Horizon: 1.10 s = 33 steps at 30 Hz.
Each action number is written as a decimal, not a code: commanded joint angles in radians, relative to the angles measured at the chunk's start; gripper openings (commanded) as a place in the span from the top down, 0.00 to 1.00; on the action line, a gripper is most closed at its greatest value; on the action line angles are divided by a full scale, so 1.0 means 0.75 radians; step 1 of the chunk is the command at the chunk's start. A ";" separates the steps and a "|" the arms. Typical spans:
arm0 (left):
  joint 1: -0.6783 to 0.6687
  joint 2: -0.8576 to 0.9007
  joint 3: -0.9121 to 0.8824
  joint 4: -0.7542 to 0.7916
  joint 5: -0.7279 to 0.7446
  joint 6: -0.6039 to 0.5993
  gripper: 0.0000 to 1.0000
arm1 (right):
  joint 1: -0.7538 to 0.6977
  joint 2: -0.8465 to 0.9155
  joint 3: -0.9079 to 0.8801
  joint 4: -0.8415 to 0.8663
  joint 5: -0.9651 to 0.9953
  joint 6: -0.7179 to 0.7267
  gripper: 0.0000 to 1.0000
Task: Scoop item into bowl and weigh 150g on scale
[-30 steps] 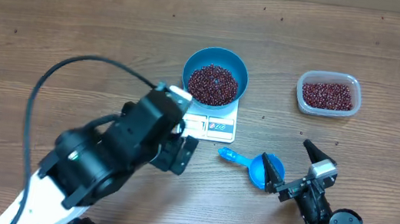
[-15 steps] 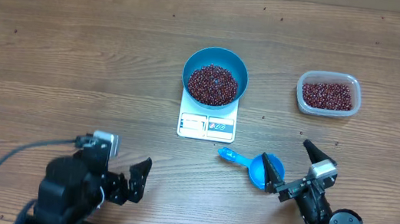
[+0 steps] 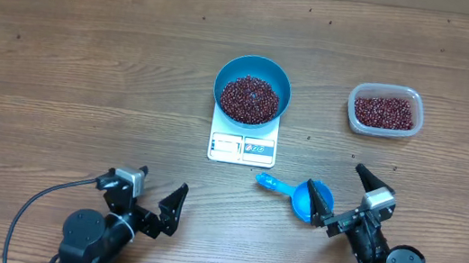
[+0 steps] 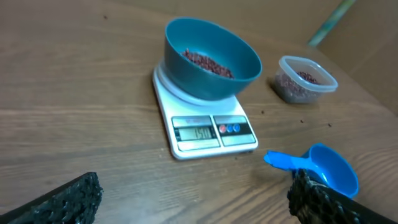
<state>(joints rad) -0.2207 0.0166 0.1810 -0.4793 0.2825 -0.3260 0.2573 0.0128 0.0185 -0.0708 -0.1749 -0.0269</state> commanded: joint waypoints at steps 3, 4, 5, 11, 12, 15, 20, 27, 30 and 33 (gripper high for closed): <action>-0.009 -0.018 -0.093 0.177 0.031 -0.064 0.00 | 0.008 -0.013 -0.014 0.007 0.013 -0.006 0.00; -0.011 -0.018 -0.105 0.218 0.027 -0.064 0.00 | 0.008 -0.013 -0.014 0.007 0.013 -0.006 0.00; -0.011 -0.018 -0.128 0.288 0.018 -0.064 0.00 | 0.008 -0.013 -0.014 0.007 0.013 -0.006 0.00; -0.015 -0.018 -0.234 0.620 -0.002 -0.075 0.00 | 0.008 -0.013 -0.014 0.007 0.013 -0.006 0.00; -0.016 -0.018 -0.234 0.604 0.001 -0.075 0.01 | 0.008 -0.013 -0.014 0.007 0.013 -0.006 0.00; -0.024 -0.018 -0.234 0.567 0.040 -0.052 0.00 | 0.008 -0.013 -0.014 0.007 0.013 -0.006 0.00; -0.092 -0.018 -0.234 0.568 0.048 0.058 0.01 | 0.008 -0.013 -0.014 0.007 0.013 -0.006 0.00; -0.238 -0.018 -0.234 0.568 0.063 0.105 0.00 | 0.008 -0.013 -0.014 0.007 0.013 -0.006 0.00; -0.249 -0.018 -0.234 0.568 0.063 0.127 0.01 | 0.008 -0.013 -0.014 0.007 0.013 -0.006 0.00; -0.246 -0.018 -0.234 0.566 0.016 0.182 0.01 | 0.008 -0.013 -0.014 0.007 0.013 -0.006 0.00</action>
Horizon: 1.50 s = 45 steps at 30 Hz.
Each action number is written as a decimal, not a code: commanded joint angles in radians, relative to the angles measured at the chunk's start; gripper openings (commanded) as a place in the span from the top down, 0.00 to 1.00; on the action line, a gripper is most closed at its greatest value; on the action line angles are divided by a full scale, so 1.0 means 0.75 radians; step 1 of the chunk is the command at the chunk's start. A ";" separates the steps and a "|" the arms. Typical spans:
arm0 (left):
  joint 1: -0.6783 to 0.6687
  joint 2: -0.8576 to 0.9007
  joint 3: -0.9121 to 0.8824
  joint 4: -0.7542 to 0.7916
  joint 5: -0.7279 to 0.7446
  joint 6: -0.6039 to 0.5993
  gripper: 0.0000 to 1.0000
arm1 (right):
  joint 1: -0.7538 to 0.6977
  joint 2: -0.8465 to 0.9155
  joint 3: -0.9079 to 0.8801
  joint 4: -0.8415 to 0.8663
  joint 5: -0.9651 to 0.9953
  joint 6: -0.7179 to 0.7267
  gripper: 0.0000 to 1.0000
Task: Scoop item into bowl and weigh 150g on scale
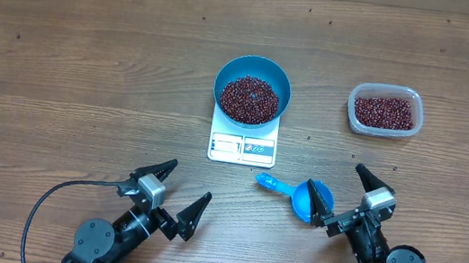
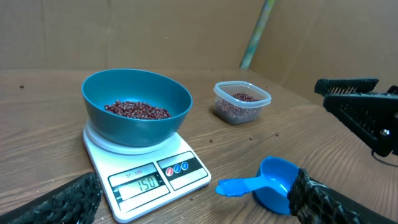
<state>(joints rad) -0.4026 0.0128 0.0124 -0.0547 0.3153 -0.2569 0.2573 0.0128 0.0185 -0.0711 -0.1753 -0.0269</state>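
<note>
A blue bowl [image 1: 253, 89] full of red beans sits on the white scale [image 1: 242, 147], whose display [image 2: 145, 183] reads 150. The blue scoop [image 1: 300, 196] lies empty on the table to the right of the scale. A clear tub [image 1: 385, 110] of red beans stands at the back right. My left gripper [image 1: 174, 194] hovers open at the table's front, short of the scale, with nothing between its fingers [image 2: 68, 199]. My right gripper [image 1: 349, 201] is open just right of the scoop, holding nothing.
Bare wooden table [image 1: 89, 67] stretches left of the scale. A black cable [image 1: 43, 206] loops at the front left by the left arm's base. A cardboard wall [image 2: 155, 31] stands behind the table.
My left gripper has shifted to the right along the table's front edge and turned, so the scale's display now faces it more squarely. The right arm, scoop and bowl stay put.
</note>
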 commanded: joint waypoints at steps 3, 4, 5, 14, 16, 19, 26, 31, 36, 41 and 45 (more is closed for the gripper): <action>0.014 -0.013 -0.010 -0.002 -0.051 0.242 0.01 | 0.008 -0.013 -0.014 0.007 0.014 -0.006 0.00; 0.027 -0.013 -0.010 -0.002 -0.057 0.271 0.00 | 0.008 -0.013 -0.014 0.007 0.014 -0.006 0.00; 0.048 -0.013 -0.010 -0.002 -0.074 0.279 0.00 | 0.008 -0.013 -0.014 0.007 0.014 -0.006 0.00; 0.476 -0.013 -0.010 -0.001 -0.109 0.284 0.01 | 0.008 -0.013 -0.014 0.007 0.014 -0.006 0.00; 0.562 -0.013 -0.010 0.000 -0.107 0.283 0.01 | 0.008 -0.013 -0.014 0.007 0.014 -0.006 0.00; 0.678 -0.013 -0.010 0.000 -0.106 0.283 0.00 | 0.008 -0.013 -0.014 0.007 0.014 -0.006 0.00; 0.827 -0.013 -0.010 0.000 -0.106 0.283 0.01 | 0.008 -0.013 -0.014 0.007 0.014 -0.006 0.00; 0.826 -0.012 -0.010 0.000 -0.105 0.283 0.00 | 0.008 -0.013 -0.014 0.007 0.014 -0.006 0.00; 0.826 -0.012 -0.010 0.000 -0.106 0.283 0.01 | 0.008 -0.013 -0.014 0.007 0.014 -0.006 0.00; 0.826 -0.012 -0.010 -0.001 -0.106 0.283 0.00 | 0.008 -0.013 -0.014 0.007 0.014 -0.006 0.00; 0.826 -0.012 -0.010 -0.001 -0.106 0.283 0.01 | 0.008 -0.013 -0.014 0.007 0.014 -0.006 0.00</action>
